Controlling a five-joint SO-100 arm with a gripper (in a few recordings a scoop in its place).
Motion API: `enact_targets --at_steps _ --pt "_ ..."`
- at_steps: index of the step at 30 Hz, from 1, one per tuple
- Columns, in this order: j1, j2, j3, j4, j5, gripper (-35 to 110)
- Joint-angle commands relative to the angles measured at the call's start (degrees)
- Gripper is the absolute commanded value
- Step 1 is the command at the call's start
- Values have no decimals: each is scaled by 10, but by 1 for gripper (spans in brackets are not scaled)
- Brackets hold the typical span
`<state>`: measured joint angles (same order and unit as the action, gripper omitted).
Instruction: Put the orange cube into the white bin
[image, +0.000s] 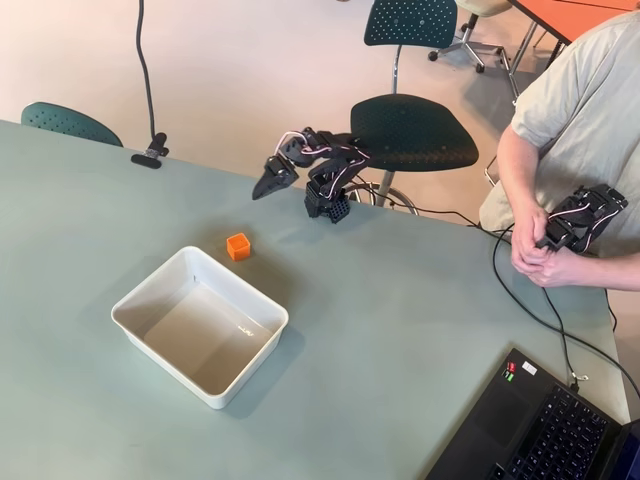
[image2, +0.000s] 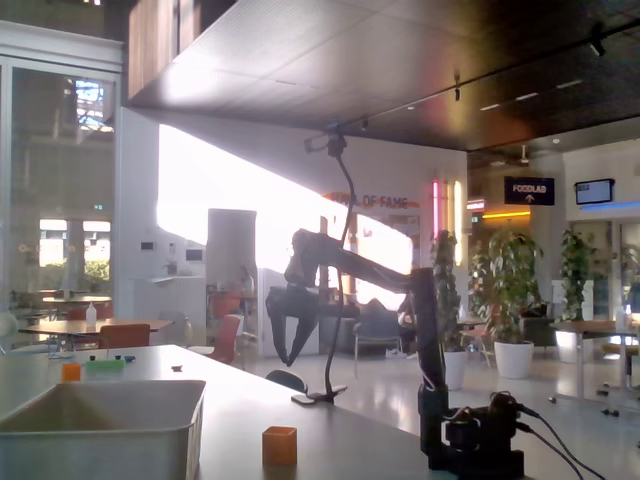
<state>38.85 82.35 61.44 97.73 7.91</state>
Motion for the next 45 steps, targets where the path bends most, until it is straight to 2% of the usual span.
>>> enact_targets --at_steps 1,26,36,45 --pt "-6 -6 -25 6 2 -1" --pt "-7 -87 -25 1 2 0" --pt "-7 -105 -24 2 2 26" --pt "-8 -152 -23 3 16 32"
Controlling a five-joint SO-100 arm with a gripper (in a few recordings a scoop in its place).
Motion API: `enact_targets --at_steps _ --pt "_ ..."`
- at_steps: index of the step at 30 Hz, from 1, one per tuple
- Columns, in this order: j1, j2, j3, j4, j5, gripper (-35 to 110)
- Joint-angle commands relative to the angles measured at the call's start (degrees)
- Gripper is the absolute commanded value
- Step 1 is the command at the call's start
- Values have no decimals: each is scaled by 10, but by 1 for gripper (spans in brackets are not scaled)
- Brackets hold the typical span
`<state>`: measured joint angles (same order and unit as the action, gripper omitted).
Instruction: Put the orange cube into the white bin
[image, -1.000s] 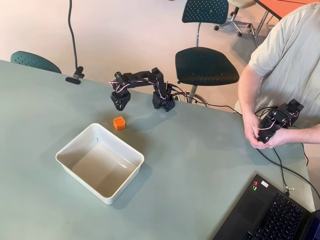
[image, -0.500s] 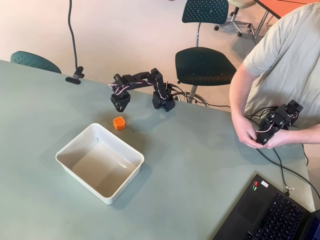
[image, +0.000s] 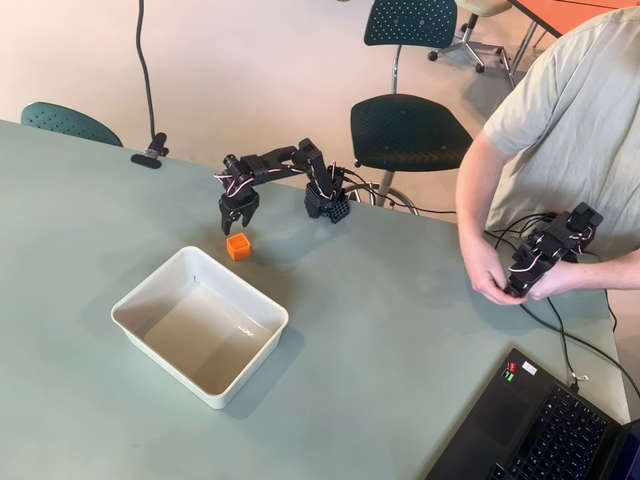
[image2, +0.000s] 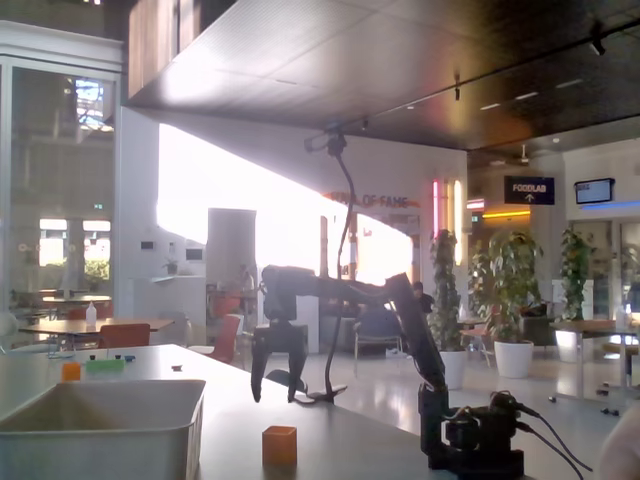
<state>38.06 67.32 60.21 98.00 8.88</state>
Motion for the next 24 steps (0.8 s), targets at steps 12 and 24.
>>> enact_targets --at_steps 12,24 --pt "0 -18 -6 3 19 44" --pt "1 -9 73 1 19 47"
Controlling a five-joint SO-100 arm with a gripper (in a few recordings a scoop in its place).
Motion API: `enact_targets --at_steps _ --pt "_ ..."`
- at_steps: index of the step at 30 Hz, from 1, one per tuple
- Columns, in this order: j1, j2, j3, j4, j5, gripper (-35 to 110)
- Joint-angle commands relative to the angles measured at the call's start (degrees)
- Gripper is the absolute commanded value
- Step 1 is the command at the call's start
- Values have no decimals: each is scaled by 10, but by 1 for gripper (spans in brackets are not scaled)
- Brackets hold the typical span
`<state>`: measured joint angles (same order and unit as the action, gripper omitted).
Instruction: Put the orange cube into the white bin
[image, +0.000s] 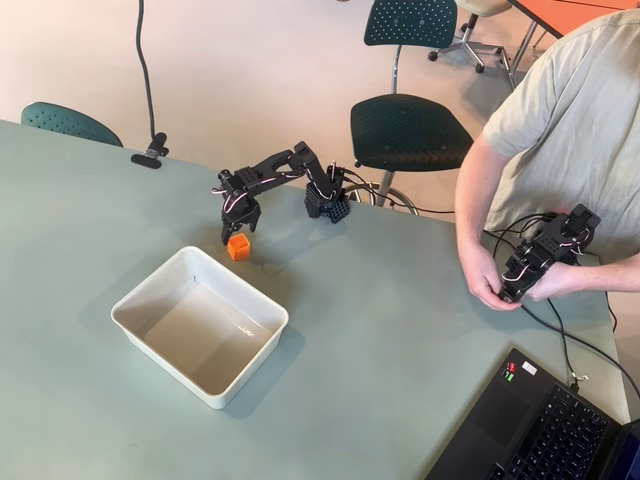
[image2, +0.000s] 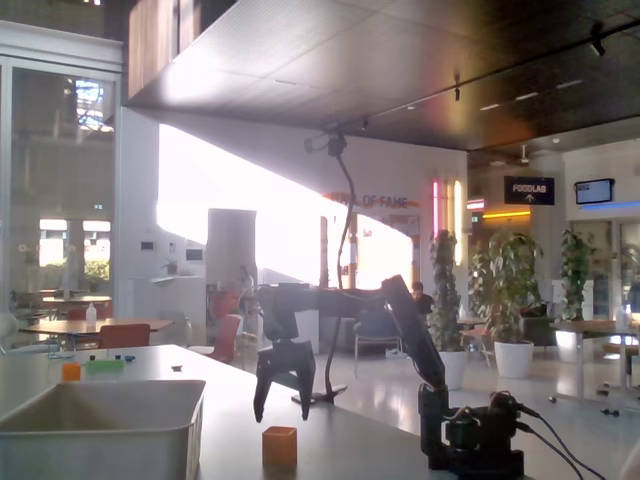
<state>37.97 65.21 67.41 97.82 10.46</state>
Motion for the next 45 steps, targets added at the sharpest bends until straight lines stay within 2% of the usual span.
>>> enact_targets --at_steps 1,18,45 --pt "3 12 1 2 4 47" --pt "9 2 9 -3 13 47" --pt "10 -58 10 -76 15 46"
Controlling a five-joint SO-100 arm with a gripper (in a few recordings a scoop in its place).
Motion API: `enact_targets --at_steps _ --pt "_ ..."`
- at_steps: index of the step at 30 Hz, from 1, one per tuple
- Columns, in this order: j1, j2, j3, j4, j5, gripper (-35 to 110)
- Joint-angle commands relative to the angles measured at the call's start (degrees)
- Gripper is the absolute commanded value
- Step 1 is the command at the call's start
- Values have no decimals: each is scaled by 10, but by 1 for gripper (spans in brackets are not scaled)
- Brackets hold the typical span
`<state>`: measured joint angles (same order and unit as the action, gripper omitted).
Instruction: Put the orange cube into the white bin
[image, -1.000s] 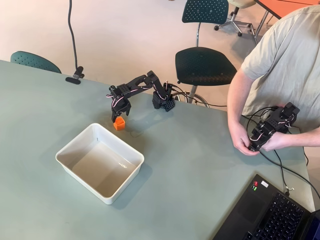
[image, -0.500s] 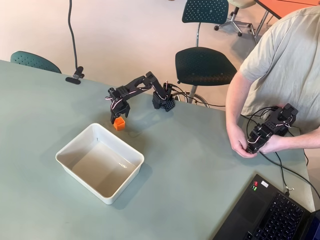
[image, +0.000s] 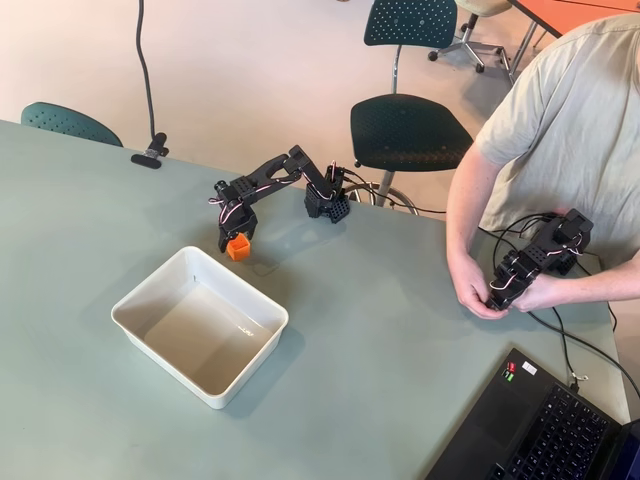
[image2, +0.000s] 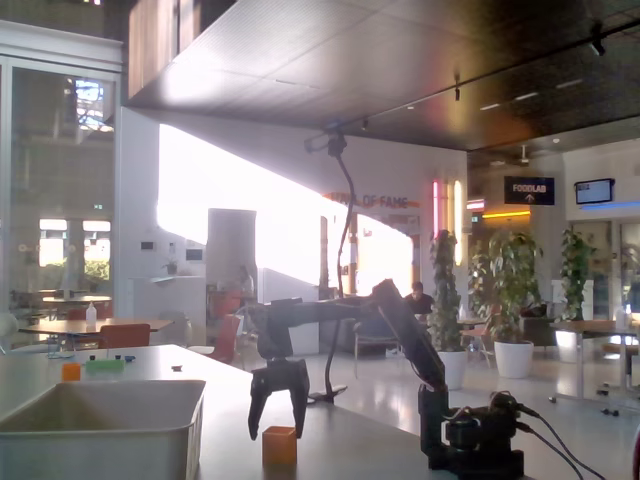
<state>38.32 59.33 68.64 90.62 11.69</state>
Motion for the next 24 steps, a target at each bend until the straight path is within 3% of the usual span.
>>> enact_targets --at_steps 1,24 --pt "6 -5 -3 -4 3 46" --pt "7 -36 -7 -4 3 43"
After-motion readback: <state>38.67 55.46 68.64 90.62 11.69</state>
